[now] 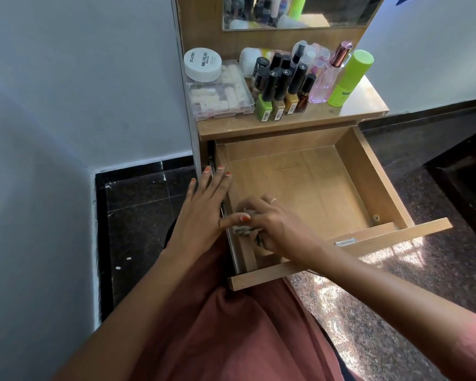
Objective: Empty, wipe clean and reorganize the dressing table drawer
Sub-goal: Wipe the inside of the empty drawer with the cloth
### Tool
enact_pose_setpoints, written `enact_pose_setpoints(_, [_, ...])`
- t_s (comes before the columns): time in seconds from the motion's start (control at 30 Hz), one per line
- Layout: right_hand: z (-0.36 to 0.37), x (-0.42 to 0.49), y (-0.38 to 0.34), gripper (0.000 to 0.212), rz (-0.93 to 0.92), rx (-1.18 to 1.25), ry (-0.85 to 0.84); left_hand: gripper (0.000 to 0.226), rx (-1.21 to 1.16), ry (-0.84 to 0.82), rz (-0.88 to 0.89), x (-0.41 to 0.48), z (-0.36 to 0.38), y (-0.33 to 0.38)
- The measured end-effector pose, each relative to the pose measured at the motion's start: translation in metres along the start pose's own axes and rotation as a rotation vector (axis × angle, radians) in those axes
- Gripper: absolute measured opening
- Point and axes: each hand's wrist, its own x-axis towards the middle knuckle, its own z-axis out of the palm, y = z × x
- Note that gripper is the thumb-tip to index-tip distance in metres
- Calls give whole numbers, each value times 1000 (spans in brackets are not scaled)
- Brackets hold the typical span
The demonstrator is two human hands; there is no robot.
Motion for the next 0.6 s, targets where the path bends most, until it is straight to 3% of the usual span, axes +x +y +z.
enact_pose_setpoints(0.2, [5, -21, 2, 53, 52, 148, -87, 116, 84, -7, 48, 10, 4, -6])
enact_pose_setpoints(0.33, [-9, -23, 9, 57, 15, 214, -218, 69, 59, 0, 22, 10, 3, -2])
enact_pose_setpoints(0.4, [-18, -22, 13, 53, 34, 272, -261, 58, 44, 14, 12, 9, 2, 0])
enact_pose_setpoints(0.53, [-36, -19, 24, 36, 349, 370, -31, 50, -60, 172, 14, 8, -2, 10])
enact_pose_setpoints(0.6, [-43, -18, 30, 37, 600, 626, 111, 42, -122, 262, 4, 8, -5, 21])
